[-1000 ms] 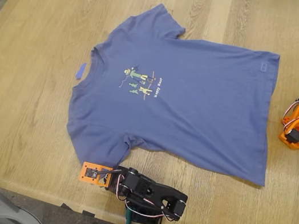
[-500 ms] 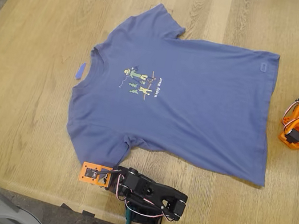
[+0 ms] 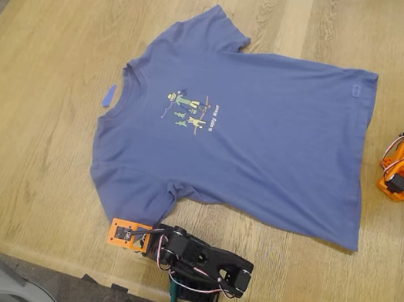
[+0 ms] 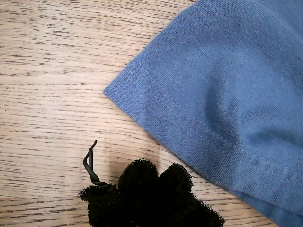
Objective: Fold a T-shirt
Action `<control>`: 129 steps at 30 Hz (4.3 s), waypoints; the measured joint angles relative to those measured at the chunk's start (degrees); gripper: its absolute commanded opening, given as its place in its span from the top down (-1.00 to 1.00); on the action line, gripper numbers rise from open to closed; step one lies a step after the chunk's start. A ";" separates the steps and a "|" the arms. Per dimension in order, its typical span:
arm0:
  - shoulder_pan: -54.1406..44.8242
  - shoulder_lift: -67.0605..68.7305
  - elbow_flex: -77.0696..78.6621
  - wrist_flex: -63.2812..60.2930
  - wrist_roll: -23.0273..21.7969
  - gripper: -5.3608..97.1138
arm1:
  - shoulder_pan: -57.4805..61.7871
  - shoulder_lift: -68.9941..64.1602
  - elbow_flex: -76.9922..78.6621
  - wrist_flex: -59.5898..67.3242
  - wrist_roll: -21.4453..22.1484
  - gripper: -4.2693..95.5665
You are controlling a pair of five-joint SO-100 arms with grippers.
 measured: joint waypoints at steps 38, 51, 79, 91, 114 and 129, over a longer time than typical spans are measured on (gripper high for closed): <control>21.62 0.00 -6.77 -14.85 -8.70 -0.23 | -20.30 -0.35 -16.87 -14.77 9.14 0.09; 23.12 -15.29 -37.88 -9.58 -2.72 -0.35 | -50.36 -0.53 -47.55 10.20 9.14 0.09; 57.13 -55.28 -73.48 7.47 0.00 -0.44 | -111.45 -53.53 -85.08 24.52 4.92 0.35; 49.83 -63.11 -68.29 -16.35 1.85 -0.44 | -124.45 -75.06 -82.71 -13.27 6.77 0.34; 41.48 -94.22 -64.60 -54.32 -0.09 -0.40 | -131.31 -95.54 -83.85 -37.97 8.26 0.45; 37.88 -118.30 -78.66 -61.70 -0.09 -0.39 | -133.07 -107.58 -94.75 -40.08 8.70 0.51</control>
